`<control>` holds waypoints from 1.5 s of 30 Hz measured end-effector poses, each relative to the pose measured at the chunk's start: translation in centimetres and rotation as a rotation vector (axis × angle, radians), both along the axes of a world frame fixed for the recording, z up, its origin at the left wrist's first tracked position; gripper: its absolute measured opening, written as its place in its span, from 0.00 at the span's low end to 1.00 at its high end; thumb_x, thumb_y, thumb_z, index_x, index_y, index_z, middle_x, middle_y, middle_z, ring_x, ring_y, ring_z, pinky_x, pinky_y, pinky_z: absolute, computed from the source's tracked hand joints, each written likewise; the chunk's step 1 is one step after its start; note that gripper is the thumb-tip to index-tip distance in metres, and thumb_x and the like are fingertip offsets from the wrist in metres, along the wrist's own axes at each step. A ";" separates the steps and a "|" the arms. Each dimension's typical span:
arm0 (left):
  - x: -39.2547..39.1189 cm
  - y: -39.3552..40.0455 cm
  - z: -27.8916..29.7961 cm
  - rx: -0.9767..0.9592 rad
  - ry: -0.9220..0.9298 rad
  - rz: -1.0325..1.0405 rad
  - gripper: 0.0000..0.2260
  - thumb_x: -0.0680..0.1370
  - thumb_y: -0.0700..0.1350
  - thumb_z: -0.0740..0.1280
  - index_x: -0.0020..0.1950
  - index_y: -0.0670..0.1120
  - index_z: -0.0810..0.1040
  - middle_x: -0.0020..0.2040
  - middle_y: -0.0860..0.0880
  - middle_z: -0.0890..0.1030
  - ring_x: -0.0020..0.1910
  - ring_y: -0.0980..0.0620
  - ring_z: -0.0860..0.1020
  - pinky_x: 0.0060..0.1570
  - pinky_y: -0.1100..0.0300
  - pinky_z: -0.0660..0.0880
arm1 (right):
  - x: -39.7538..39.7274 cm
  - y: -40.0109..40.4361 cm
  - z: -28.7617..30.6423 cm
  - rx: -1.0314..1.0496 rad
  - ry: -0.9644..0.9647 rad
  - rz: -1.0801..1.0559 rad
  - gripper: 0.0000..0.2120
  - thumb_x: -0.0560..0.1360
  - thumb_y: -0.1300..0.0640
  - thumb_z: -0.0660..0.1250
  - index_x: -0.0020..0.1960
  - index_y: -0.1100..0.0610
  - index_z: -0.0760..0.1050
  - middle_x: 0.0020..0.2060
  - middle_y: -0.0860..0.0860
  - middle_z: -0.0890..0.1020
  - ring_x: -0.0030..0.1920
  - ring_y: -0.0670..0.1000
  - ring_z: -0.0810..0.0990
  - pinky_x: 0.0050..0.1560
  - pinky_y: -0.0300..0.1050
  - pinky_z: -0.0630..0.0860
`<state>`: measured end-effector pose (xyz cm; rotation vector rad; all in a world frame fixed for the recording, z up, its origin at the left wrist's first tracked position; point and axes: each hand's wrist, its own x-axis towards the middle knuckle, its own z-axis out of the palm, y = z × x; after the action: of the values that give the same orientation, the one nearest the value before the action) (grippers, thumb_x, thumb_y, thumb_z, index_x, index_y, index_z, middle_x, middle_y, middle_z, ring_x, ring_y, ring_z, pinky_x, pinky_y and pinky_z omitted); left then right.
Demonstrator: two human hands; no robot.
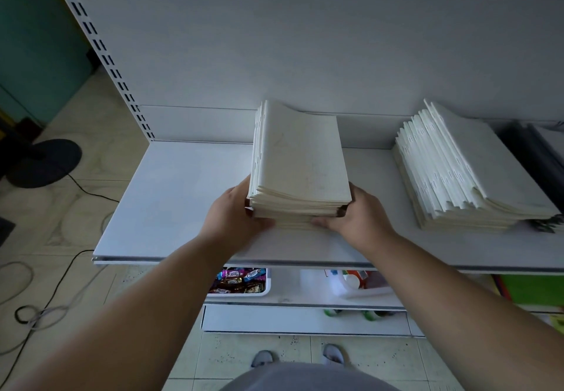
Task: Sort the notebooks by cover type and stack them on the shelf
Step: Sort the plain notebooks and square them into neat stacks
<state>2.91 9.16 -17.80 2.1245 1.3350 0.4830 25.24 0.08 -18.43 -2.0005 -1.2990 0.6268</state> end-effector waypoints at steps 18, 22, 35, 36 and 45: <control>-0.7 0.8 -0.6 0.021 0.013 -0.120 0.23 0.72 0.41 0.74 0.66 0.48 0.75 0.57 0.50 0.78 0.58 0.49 0.74 0.46 0.63 0.64 | 0.5 -0.8 -0.5 0.049 -0.169 0.128 0.29 0.64 0.53 0.82 0.63 0.57 0.78 0.55 0.54 0.81 0.52 0.54 0.81 0.54 0.45 0.77; -0.9 0.8 -0.6 0.059 0.008 -0.106 0.20 0.72 0.41 0.72 0.64 0.50 0.76 0.50 0.55 0.75 0.49 0.51 0.75 0.39 0.62 0.64 | 1.1 -0.5 -0.8 0.081 -0.279 0.167 0.26 0.67 0.53 0.81 0.61 0.61 0.79 0.53 0.57 0.82 0.51 0.58 0.82 0.52 0.45 0.77; -1.4 1.7 0.2 -0.719 -0.730 -0.143 0.45 0.61 0.51 0.65 0.79 0.62 0.59 0.78 0.50 0.66 0.77 0.47 0.63 0.76 0.43 0.59 | 0.8 2.3 0.4 0.156 1.048 -0.026 0.39 0.73 0.26 0.49 0.74 0.49 0.68 0.67 0.49 0.78 0.68 0.49 0.75 0.72 0.53 0.66; -1.3 1.8 0.3 -0.728 -0.727 -0.159 0.45 0.61 0.49 0.65 0.79 0.61 0.59 0.77 0.52 0.66 0.76 0.48 0.64 0.75 0.45 0.60 | 0.8 3.2 0.5 0.131 1.111 -0.078 0.36 0.76 0.28 0.47 0.71 0.49 0.72 0.64 0.50 0.80 0.66 0.51 0.77 0.69 0.54 0.69; 2.2 3.9 2.0 -0.806 -0.799 0.027 0.37 0.75 0.71 0.62 0.79 0.54 0.64 0.74 0.58 0.69 0.73 0.57 0.67 0.76 0.50 0.59 | 2.4 7.3 1.0 -0.003 1.042 -0.194 0.38 0.70 0.25 0.60 0.66 0.52 0.77 0.62 0.55 0.81 0.61 0.56 0.81 0.64 0.57 0.74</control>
<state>5.12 13.07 -15.79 1.0682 0.8612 0.5853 27.60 7.40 -17.43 -1.3884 -0.4560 1.3167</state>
